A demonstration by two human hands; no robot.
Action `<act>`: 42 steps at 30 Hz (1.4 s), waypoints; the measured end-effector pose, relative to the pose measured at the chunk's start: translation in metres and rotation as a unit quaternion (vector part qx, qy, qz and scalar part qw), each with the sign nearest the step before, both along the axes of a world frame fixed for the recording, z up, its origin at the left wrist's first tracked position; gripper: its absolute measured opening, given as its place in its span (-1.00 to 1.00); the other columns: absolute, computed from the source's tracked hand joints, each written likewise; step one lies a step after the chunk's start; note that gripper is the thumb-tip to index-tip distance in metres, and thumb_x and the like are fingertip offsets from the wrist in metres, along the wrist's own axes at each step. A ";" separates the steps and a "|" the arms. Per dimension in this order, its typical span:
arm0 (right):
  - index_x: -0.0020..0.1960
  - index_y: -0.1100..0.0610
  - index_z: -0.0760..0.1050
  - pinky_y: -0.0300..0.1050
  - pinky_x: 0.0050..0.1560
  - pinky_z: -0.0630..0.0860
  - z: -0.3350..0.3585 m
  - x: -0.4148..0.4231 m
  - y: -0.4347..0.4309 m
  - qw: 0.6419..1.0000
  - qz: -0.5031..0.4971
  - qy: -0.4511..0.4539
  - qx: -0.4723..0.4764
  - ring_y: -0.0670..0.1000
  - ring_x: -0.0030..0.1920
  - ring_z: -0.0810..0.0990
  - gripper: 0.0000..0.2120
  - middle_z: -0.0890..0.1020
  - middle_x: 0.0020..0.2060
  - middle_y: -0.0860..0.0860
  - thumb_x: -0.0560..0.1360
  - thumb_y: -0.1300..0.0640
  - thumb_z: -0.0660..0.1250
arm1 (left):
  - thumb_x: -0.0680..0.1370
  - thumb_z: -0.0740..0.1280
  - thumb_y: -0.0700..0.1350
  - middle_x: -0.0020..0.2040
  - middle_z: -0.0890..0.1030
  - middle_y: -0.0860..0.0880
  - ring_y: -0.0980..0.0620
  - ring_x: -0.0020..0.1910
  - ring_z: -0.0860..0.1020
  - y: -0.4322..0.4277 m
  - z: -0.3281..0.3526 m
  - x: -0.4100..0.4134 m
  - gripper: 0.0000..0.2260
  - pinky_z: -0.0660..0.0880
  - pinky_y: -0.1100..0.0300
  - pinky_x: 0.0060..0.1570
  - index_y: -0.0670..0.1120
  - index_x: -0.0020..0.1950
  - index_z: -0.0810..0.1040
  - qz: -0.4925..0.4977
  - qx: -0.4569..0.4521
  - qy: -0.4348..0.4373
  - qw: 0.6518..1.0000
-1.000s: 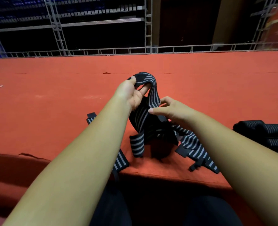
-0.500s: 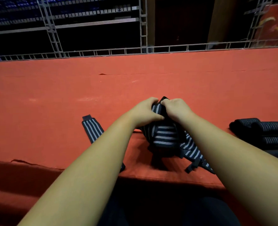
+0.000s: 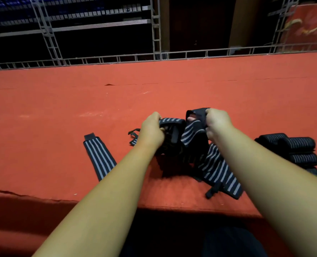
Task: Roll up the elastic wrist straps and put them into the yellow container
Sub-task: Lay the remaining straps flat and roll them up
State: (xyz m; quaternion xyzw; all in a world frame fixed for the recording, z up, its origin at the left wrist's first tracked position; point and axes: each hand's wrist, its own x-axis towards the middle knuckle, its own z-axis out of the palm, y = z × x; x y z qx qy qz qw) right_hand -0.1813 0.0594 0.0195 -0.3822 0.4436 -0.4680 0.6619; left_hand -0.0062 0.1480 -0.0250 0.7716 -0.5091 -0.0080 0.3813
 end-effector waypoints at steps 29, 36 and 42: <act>0.04 0.13 0.55 -0.20 -0.38 0.49 0.097 -0.009 -0.002 0.975 0.106 -0.076 -0.182 -0.10 -0.48 0.40 -0.89 0.57 -0.22 0.05 0.73 0.14 0.33 | 0.64 0.43 0.17 0.30 0.58 -0.19 -0.25 0.28 0.58 -0.020 0.021 -0.034 -0.52 0.49 0.00 0.21 -0.17 0.35 0.49 -0.034 0.100 0.119 0.987; 0.19 0.03 0.59 0.09 0.11 0.67 0.124 0.002 0.018 0.947 0.202 -0.194 -0.160 0.03 -0.11 0.76 -0.79 0.76 0.04 -0.02 0.77 -0.05 0.24 | 0.52 0.60 0.07 0.59 0.42 -0.12 -0.16 0.53 0.46 -0.016 0.076 -0.029 -0.13 0.44 -0.01 0.45 -0.04 0.70 0.21 -0.109 0.079 0.098 0.986; 0.42 0.22 0.53 0.66 0.25 0.48 0.157 -0.001 0.034 0.916 0.244 -0.292 -0.127 0.42 0.30 0.67 -0.51 0.66 0.41 0.10 0.83 -0.08 0.00 | 0.76 0.18 -0.13 0.14 0.65 -0.22 -0.26 0.12 0.64 -0.008 0.092 -0.024 -0.81 0.64 -0.10 0.10 -0.10 0.29 0.55 -0.064 0.050 0.088 0.993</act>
